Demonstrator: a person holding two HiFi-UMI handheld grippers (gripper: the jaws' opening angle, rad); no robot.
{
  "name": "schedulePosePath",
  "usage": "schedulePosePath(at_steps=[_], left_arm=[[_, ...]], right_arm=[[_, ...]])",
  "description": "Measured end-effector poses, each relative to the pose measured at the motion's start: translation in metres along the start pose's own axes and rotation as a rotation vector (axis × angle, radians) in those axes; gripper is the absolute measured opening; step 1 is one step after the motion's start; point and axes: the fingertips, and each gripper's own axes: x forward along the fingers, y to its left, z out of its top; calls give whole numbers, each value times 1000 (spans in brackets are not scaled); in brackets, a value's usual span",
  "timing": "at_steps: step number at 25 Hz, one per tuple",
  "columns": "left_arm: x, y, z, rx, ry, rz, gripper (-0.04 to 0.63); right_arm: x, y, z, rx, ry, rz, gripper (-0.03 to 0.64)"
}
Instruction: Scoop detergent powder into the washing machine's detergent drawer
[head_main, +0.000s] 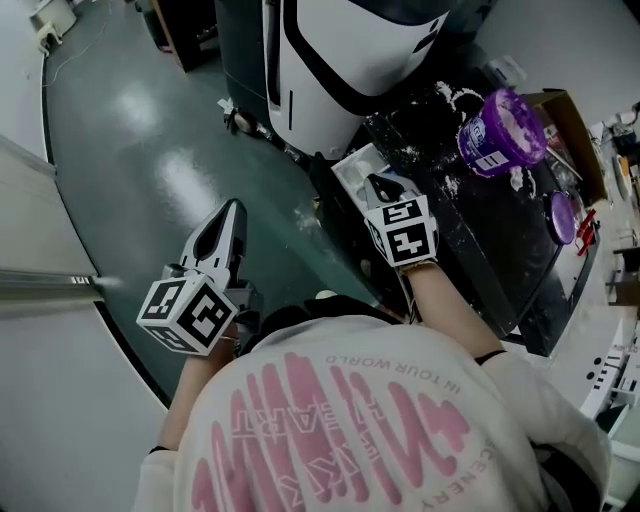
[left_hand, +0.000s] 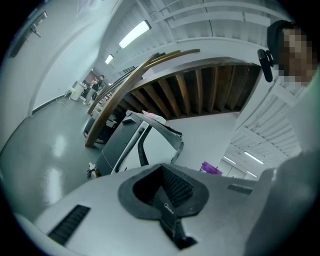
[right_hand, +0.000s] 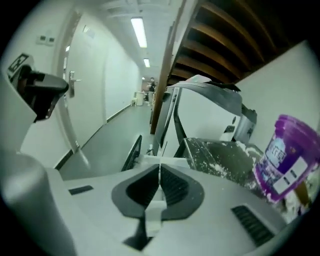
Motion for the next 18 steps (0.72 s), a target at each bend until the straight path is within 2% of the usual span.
schedulePosePath(at_steps=[4, 9, 14, 16, 18], left_arm=[[-4, 2, 2, -5, -13, 10, 1], [-11, 5, 2, -13, -25, 21, 0], [-20, 10, 5, -12, -39, 36, 0], [-25, 12, 8, -12, -47, 42, 0], [-29, 14, 9, -12, -54, 45, 0]], right_arm=[[2, 13, -1, -251, 46, -26, 3], [5, 22, -4, -487, 69, -54, 2], [5, 27, -1, -746, 65, -131, 2], [4, 31, 0, -823, 61, -153, 2], [2, 33, 2, -845, 51, -172, 2]])
